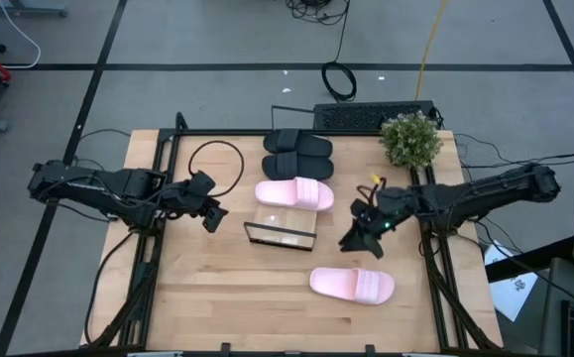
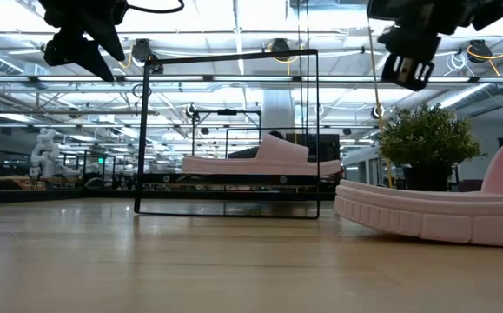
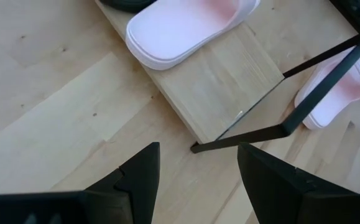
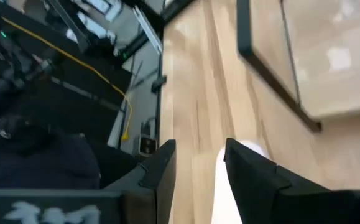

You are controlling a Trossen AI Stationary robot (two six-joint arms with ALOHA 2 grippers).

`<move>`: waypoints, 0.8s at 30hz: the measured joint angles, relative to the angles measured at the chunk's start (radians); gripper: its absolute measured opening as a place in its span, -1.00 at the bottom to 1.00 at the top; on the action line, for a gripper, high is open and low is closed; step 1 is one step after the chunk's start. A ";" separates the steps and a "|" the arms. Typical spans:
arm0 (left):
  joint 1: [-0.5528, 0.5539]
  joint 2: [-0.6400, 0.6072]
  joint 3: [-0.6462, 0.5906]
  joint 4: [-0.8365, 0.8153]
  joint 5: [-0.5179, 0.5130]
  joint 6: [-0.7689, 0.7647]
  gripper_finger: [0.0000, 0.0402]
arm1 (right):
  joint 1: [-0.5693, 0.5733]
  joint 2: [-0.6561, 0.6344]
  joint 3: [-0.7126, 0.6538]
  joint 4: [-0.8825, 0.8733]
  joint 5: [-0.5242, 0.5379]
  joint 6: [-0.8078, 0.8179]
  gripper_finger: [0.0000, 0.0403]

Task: Pick and place slides into the shelf
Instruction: Adjust the shelf

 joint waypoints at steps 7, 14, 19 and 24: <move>0.002 0.000 0.000 0.000 -0.002 -0.003 0.04 | 0.069 0.110 0.000 0.131 0.025 0.039 -0.37; 0.002 0.000 0.000 0.000 -0.002 -0.003 0.04 | 0.088 0.250 0.000 0.352 0.027 0.047 -0.37; 0.002 0.000 0.000 0.000 -0.002 -0.001 0.04 | 0.091 0.316 0.000 0.464 0.052 0.051 -0.37; 0.002 0.000 0.000 0.000 -0.002 0.025 0.04 | 0.113 0.353 0.000 0.516 0.109 0.063 -0.37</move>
